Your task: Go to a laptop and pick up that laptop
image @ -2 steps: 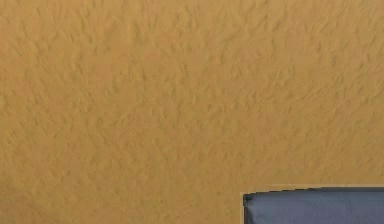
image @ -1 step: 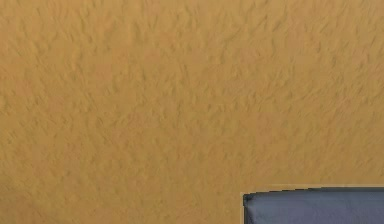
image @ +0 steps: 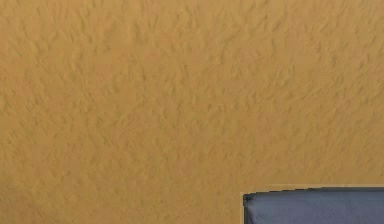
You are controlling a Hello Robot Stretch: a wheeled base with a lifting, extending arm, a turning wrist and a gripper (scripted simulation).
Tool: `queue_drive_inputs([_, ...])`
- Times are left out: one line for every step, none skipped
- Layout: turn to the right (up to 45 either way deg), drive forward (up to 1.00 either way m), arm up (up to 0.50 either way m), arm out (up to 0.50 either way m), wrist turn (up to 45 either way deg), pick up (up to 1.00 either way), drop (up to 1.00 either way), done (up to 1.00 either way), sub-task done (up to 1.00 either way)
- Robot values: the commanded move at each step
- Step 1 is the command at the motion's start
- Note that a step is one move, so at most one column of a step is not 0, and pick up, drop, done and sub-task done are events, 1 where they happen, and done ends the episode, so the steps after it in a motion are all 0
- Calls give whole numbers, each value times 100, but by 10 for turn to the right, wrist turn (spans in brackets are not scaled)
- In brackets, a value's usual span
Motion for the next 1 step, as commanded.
queue_drive_inputs([0,0,0,0,450,0,0,0,0])
